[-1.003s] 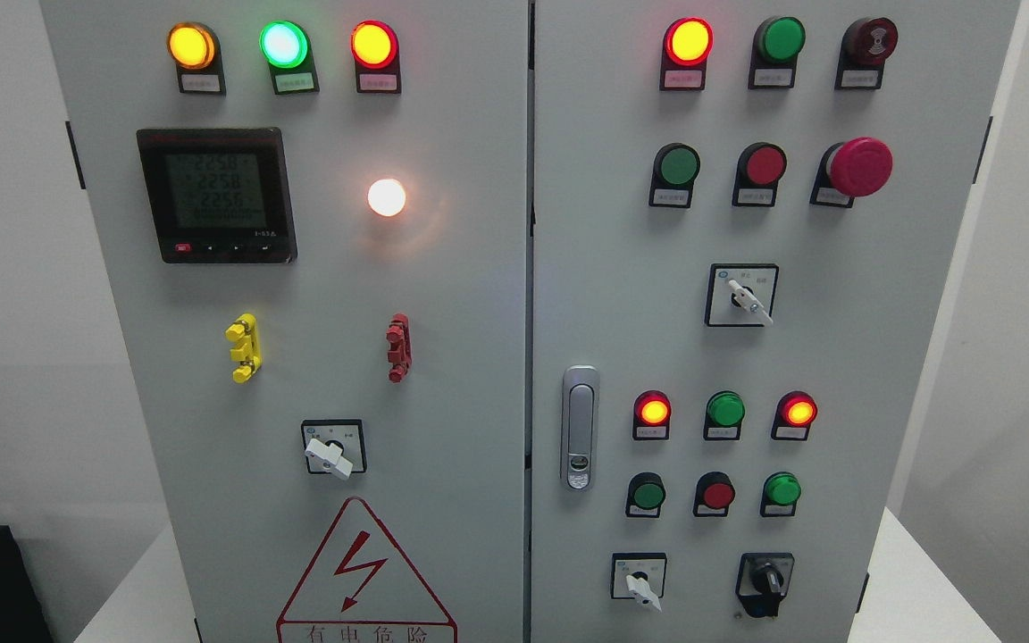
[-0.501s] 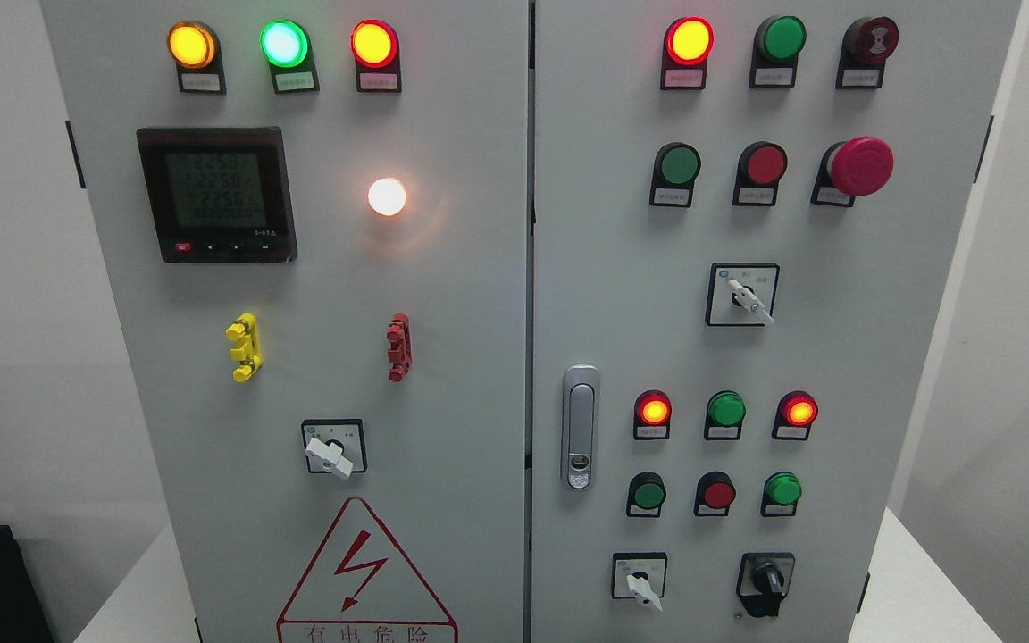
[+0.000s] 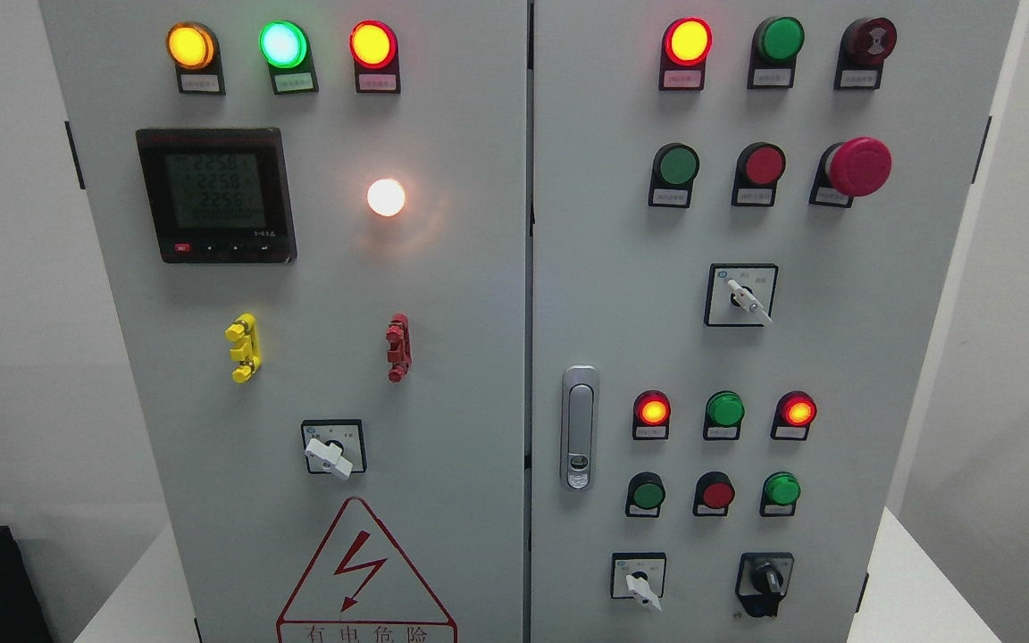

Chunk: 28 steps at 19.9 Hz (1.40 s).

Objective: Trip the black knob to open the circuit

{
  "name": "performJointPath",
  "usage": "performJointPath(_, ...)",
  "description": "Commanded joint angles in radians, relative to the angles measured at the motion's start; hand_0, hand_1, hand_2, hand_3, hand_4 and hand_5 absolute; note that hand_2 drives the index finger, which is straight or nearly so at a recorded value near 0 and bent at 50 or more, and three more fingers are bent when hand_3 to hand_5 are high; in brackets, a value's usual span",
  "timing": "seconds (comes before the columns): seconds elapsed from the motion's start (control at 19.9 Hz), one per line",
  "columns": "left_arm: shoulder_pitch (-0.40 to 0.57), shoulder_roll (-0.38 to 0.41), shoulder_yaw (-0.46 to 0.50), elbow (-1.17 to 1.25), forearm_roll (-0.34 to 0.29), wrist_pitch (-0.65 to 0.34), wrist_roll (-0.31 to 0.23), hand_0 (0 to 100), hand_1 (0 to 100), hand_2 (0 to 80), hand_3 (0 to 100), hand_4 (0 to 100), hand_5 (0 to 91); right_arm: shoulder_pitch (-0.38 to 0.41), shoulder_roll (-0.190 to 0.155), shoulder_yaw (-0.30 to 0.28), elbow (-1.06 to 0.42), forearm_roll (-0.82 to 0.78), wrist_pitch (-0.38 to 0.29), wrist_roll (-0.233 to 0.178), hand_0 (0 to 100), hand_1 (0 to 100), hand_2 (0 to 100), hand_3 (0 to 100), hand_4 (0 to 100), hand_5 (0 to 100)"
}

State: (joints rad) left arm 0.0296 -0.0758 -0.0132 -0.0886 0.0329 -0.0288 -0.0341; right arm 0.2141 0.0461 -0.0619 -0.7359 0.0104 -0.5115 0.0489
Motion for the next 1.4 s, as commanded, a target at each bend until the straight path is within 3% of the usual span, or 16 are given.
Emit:
performJointPath(0.0, 0.000, -0.001, 0.001, 0.001, 0.002, 0.001, 0.000, 12, 39, 0.0, 0, 0, 0.0, 0.005, -0.002, -0.004, -0.049, -0.003, -0.057, -0.014, 22, 73, 0, 89, 75, 50)
performJointPath(0.2, 0.000, -0.001, 0.001, 0.001, 0.002, 0.001, 0.000, 12, 39, 0.0, 0, 0, 0.0, 0.036, -0.002, -0.006, -0.149, -0.004, -0.091, -0.021, 26, 76, 0, 94, 82, 60)
performJointPath(0.35, 0.000, -0.001, 0.001, 0.001, 0.002, 0.000, 0.000, 12, 39, 0.0, 0, 0, 0.0, 0.044, 0.001, -0.013, -0.226, -0.006, -0.120, -0.021, 44, 83, 0, 95, 81, 63)
performJointPath(0.4, 0.000, -0.001, 0.001, 0.001, 0.002, 0.001, 0.000, 12, 39, 0.0, 0, 0, 0.0, 0.050, 0.003, -0.025, -0.253, -0.010, -0.125, -0.021, 58, 91, 0, 95, 81, 65)
performJointPath(0.45, 0.000, -0.001, 0.001, 0.001, 0.002, 0.001, 0.000, 12, 39, 0.0, 0, 0, 0.0, 0.053, 0.009, -0.036, -0.285, -0.015, -0.124, -0.021, 65, 93, 0, 95, 81, 65)
performJointPath(0.6, 0.000, -0.001, 0.001, 0.001, 0.002, 0.001, 0.000, 12, 39, 0.0, 0, 0, 0.0, 0.054, 0.020, -0.050, -0.373, -0.023, -0.121, -0.021, 76, 96, 0, 98, 83, 68)
performJointPath(0.85, 0.000, -0.001, 0.001, 0.001, 0.002, 0.001, 0.000, 12, 39, 0.0, 0, 0, 0.0, 0.060, 0.021, -0.053, -0.477, -0.056, -0.116, -0.018, 78, 93, 0, 100, 87, 73)
performJointPath(0.95, 0.000, -0.001, 0.001, 0.001, 0.002, 0.001, 0.000, 12, 39, 0.0, 0, 0, 0.0, 0.059, 0.021, -0.053, -0.496, -0.056, -0.117, -0.018, 73, 87, 0, 100, 91, 79)
performJointPath(1.05, -0.002, -0.001, 0.001, 0.001, 0.002, 0.001, 0.000, 12, 39, 0.0, 0, 0, 0.0, 0.057, 0.021, -0.055, -0.526, -0.059, -0.113, -0.018, 63, 80, 0, 100, 94, 84)
performJointPath(1.2, 0.000, -0.001, 0.001, 0.001, 0.002, 0.001, 0.000, 12, 39, 0.0, 0, 0, 0.0, 0.054, 0.023, -0.055, -0.580, -0.073, -0.108, -0.020, 57, 77, 0, 100, 97, 88)
performJointPath(1.35, 0.000, -0.001, 0.001, 0.001, 0.002, 0.001, 0.000, 12, 39, 0.0, 0, 0, 0.0, 0.057, 0.023, -0.056, -0.681, -0.096, -0.024, -0.018, 56, 76, 0, 100, 99, 91)
